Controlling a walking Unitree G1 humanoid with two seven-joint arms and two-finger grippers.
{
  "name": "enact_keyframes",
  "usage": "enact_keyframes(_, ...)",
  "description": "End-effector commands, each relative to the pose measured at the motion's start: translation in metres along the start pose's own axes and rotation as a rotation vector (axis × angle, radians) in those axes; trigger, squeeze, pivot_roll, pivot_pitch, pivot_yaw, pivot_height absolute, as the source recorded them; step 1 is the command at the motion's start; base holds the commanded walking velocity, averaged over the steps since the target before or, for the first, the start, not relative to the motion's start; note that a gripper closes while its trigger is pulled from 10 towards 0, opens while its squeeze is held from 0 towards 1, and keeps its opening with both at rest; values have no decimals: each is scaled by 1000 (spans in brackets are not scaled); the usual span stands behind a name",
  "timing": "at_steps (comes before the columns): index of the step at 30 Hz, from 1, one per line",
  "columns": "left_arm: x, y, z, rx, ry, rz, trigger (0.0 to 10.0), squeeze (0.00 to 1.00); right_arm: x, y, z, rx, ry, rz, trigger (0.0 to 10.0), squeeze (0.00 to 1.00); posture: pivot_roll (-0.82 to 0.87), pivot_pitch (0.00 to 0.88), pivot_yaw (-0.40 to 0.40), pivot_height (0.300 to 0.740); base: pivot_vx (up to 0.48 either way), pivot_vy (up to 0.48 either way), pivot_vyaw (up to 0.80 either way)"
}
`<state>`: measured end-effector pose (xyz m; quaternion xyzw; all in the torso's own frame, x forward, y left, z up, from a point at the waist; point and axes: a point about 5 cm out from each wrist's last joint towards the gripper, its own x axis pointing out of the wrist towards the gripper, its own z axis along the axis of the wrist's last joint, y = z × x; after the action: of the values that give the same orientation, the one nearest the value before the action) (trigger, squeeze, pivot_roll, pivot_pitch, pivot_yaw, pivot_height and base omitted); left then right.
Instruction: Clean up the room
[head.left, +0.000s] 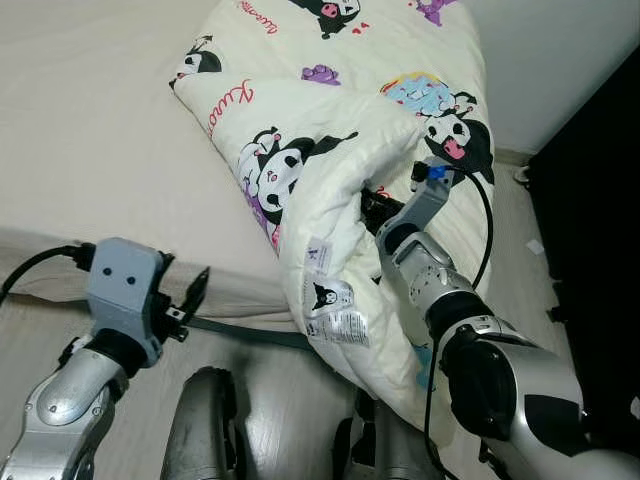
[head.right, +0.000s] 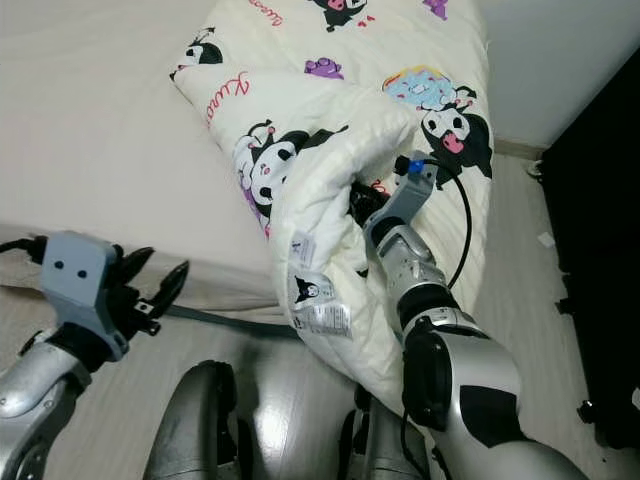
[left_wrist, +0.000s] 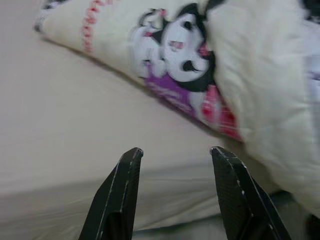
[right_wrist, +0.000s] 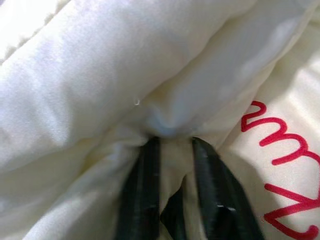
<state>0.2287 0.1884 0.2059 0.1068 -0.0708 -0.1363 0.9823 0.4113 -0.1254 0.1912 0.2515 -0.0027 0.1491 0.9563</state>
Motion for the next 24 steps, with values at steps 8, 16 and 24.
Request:
enact_keyframes(8, -2, -3, -2, -2, 27, -51, 10000, 0, 1, 3, -2, -29, 13, 28, 0, 0, 265, 411, -134, 594, 0, 0, 0)
enact_keyframes(16, -2, 0, -3, 11, 26, -35, 10000, 0, 7, 21, 1, -93, 23, 105, 0, 0, 258, 414, -140, 594, 0, 0, 0)
enact_keyframes(24, -1, 10, 1, -3, 11, 35, 10000, 0, 18, 108, -23, -366, 116, 503, 0, 0, 245, 416, -152, 594, 0, 0, 0)
